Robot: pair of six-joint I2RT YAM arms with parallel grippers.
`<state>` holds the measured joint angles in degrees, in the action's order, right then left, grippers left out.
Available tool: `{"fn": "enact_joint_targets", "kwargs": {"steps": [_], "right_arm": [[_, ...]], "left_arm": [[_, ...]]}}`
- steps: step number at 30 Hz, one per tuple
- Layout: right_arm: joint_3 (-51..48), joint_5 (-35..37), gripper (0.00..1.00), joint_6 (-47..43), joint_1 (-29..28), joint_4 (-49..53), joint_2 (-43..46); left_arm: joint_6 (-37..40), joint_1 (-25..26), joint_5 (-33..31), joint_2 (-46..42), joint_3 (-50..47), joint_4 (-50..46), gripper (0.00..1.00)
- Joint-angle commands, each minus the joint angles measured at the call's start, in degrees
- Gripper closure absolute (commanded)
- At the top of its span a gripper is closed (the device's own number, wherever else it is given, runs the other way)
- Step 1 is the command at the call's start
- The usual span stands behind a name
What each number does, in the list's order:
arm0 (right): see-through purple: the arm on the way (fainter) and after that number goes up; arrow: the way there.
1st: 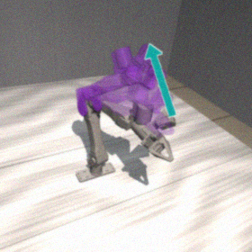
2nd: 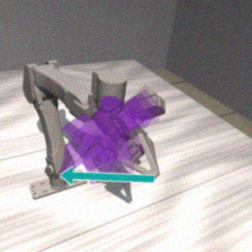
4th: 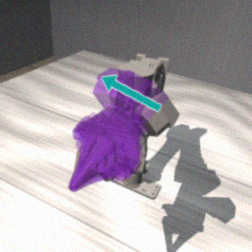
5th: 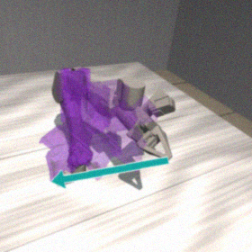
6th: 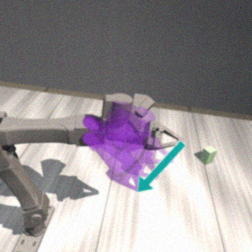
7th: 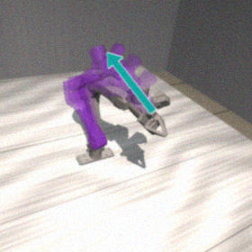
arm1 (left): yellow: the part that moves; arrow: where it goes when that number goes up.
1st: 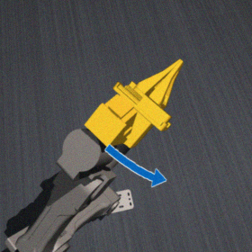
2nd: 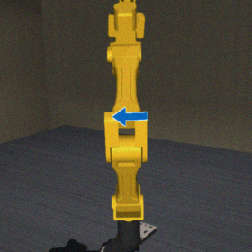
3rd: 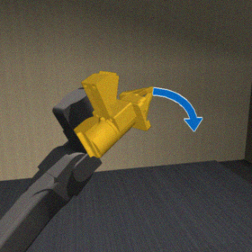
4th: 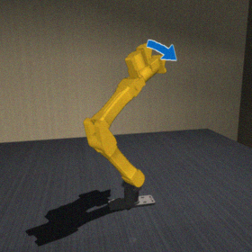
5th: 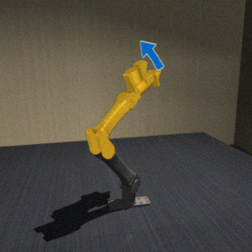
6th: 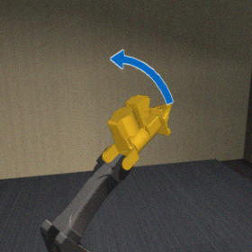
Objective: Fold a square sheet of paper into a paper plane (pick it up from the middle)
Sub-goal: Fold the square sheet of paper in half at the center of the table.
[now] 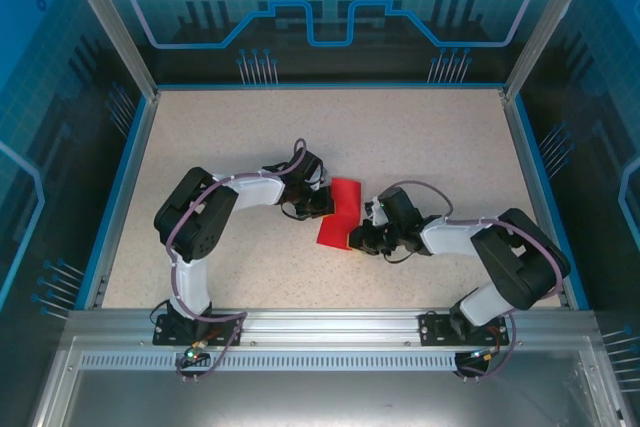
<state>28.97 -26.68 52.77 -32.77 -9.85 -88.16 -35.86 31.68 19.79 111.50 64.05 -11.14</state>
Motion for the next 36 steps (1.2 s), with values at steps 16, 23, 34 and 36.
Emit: {"fn": "enact_joint_targets", "kwargs": {"steps": [16,23,34,36], "right_arm": [[6.2,-0.7,0.91,-3.9,5.6,7.0,3.9],[9.7,-4.3,0.92,-5.4,10.2,3.1,-1.4],[11.0,-2.3,0.93,-6.4,10.4,2.1,-10.7],[10.8,-1.8,0.93,-6.4,10.3,2.7,-12.4]], "left_arm": [[1.3,0.4,-3.2,2.3,-0.9,-6.0,1.0],[1.3,0.4,-3.0,2.7,-0.8,-6.0,1.0],[1.7,0.4,-3.2,2.5,-1.1,-6.4,1.0],[1.7,0.4,-3.3,2.5,-1.2,-6.5,1.0]]}}
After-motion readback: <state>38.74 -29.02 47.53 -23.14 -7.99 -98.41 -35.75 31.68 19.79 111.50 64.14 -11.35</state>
